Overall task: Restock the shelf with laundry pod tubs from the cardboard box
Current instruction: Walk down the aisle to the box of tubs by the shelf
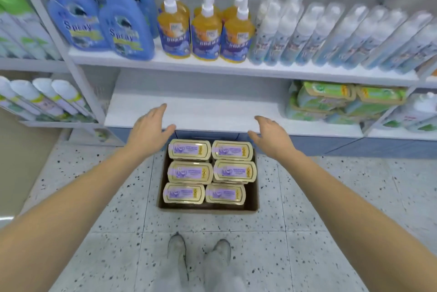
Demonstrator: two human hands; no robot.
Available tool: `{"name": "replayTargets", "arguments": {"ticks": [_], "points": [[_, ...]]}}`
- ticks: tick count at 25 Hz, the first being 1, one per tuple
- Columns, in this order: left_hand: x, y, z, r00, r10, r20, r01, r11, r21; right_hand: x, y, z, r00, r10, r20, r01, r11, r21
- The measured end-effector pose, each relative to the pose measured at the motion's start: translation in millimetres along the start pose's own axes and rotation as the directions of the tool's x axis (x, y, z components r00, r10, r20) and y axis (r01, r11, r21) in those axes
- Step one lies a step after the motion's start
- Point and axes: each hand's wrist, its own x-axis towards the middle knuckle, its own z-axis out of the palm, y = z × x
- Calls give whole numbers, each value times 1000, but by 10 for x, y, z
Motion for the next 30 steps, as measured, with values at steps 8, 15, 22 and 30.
{"name": "replayTargets", "arguments": {"ticks": [8, 15, 22, 30], "points": [[117, -1248, 2099, 976, -203, 85, 215, 962, -169, 492, 844, 2131, 988, 152, -8, -149, 974, 172], [294, -1940, 3500, 884, -427, 192, 463, 738, -490, 894, 1640, 3556, 910, 397, -116, -345, 883, 319], [388, -2160, 4020, 937, -329, 120, 313, 634, -707, 1119, 2020, 4148, 873, 405, -271, -212, 816, 537], [452, -2136, 4024, 933, -357, -55, 188, 609, -771, 1088, 1971, 4127, 849, 453, -272, -139, 688, 712]]}}
